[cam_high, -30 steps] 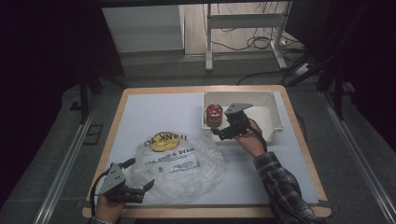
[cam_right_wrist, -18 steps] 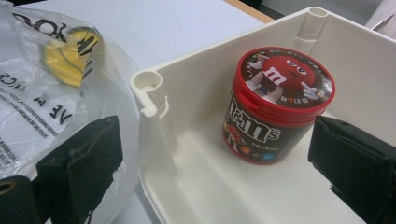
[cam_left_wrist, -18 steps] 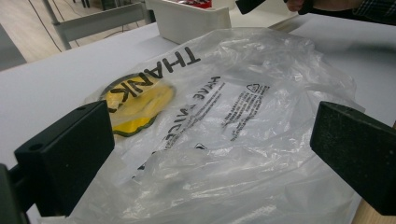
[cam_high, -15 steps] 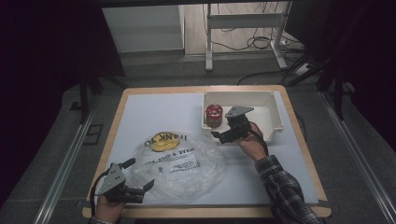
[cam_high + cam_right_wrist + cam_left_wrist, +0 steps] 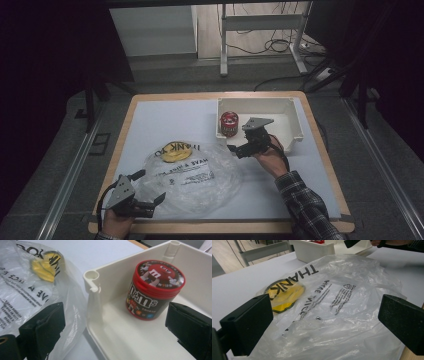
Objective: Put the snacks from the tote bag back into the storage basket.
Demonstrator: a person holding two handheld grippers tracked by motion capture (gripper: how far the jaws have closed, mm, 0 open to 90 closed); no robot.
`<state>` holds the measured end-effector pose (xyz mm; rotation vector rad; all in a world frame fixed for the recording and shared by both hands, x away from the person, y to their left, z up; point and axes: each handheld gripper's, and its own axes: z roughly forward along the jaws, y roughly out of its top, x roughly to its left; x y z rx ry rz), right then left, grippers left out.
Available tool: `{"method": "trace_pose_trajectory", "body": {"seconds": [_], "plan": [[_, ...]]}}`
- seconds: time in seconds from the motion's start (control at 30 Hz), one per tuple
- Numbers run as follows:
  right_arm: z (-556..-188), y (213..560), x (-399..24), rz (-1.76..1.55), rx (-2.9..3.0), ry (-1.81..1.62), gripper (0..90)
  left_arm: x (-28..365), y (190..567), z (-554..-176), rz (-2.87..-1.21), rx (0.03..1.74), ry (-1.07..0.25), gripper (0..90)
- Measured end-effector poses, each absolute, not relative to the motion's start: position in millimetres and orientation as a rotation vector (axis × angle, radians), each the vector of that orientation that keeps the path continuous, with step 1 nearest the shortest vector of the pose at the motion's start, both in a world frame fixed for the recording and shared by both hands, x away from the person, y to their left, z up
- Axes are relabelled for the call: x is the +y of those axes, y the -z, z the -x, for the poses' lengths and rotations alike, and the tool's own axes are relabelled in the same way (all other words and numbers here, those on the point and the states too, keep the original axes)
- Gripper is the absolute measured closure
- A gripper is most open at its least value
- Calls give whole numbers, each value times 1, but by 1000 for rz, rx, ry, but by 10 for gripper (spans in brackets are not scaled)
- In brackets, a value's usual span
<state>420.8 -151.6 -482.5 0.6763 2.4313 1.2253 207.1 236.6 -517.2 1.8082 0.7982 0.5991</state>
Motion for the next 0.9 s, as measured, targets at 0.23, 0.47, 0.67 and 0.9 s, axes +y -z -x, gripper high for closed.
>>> {"method": "trace_pose_trajectory", "body": {"seconds": [0.23,0.47,0.67,0.9], "plan": [[-417,484,-153,-687,2445,-1233,28,237,517,-207,-1808,798,-600,0],[-412,483,-155,-689,2448,-1246,26,237,517,-207,-1807,798,-600,0],[-405,483,-156,-676,2440,-1241,26,237,517,-207,-1808,798,-600,0],[-398,482,-158,-666,2437,-1248,26,237,517,-207,-1811,799,-600,0]]}}
